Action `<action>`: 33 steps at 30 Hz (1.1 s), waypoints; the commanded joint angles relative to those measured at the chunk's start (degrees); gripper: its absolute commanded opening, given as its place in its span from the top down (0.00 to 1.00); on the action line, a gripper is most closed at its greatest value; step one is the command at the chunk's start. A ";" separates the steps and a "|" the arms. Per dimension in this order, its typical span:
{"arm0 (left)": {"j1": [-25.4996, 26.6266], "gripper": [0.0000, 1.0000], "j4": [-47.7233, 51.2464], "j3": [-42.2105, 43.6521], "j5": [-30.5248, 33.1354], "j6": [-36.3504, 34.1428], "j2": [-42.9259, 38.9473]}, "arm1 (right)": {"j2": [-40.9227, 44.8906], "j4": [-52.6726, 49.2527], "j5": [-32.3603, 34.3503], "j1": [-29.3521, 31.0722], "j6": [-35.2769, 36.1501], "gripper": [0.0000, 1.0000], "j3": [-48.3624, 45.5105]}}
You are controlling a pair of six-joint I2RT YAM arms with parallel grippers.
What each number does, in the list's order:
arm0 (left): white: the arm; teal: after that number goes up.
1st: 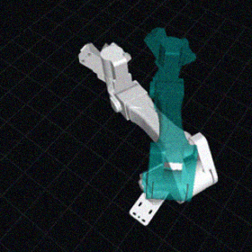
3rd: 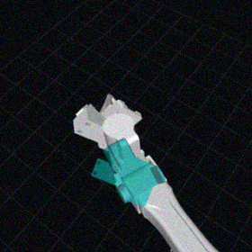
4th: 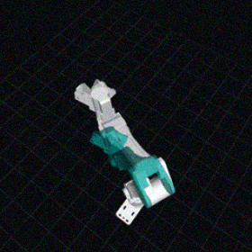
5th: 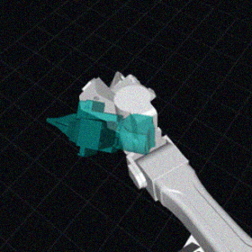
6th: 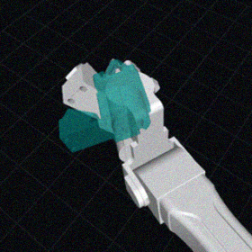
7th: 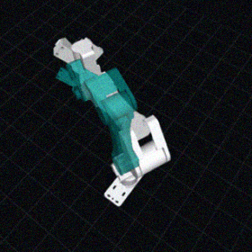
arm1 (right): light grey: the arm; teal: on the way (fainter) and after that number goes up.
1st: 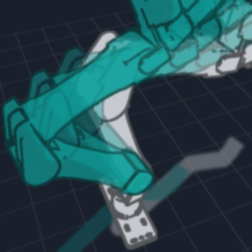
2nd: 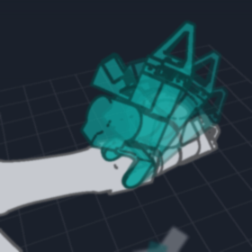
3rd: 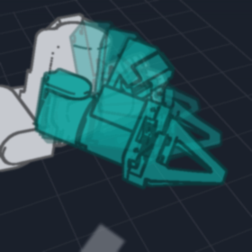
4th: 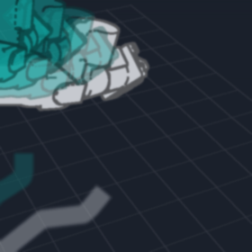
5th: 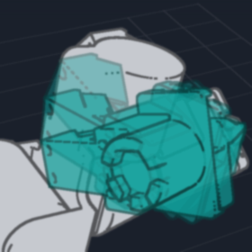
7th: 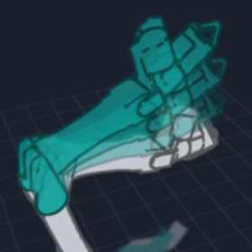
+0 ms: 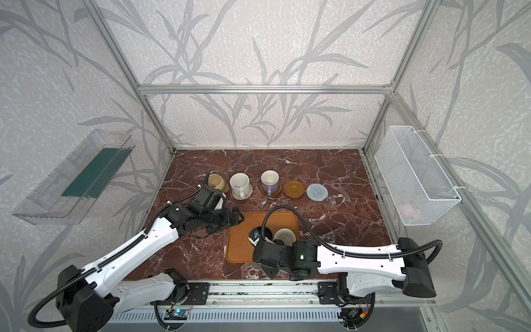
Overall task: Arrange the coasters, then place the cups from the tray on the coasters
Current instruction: 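Lower the right gripper to the black mug while the left gripper nears the tray, then close the right gripper on the black mug's handle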
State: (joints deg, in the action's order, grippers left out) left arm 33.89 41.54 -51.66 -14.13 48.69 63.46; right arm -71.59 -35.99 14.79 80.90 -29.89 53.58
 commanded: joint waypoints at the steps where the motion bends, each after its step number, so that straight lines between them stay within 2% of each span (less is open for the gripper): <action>1: -0.82 0.05 0.27 1.96 3.18 3.05 -3.26 | -2.99 1.19 -1.48 0.40 -2.80 0.48 2.12; 8: -2.02 0.05 0.24 5.94 2.42 4.49 -6.34 | -8.89 2.41 -2.86 0.21 -3.70 0.51 3.62; 15: -2.43 0.05 0.76 7.10 3.31 5.34 -6.75 | -14.68 0.77 -1.73 -0.06 -4.28 0.48 7.62; 19: -3.17 0.06 -0.81 8.71 3.09 7.18 -8.65 | -18.19 -3.35 0.01 -0.82 -6.11 0.52 10.47; 24: -3.80 0.06 0.05 9.67 3.16 6.74 -10.20 | -19.71 -3.75 0.60 -2.08 -8.83 0.57 10.28; 33: -4.04 0.06 -0.21 8.91 1.81 5.05 -8.39 | -19.91 -3.88 0.07 -3.27 -11.32 0.71 9.53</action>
State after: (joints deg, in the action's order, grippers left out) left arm 30.24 40.97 -42.24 -12.27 54.48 54.61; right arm -90.98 -37.78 13.54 78.08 -39.18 62.94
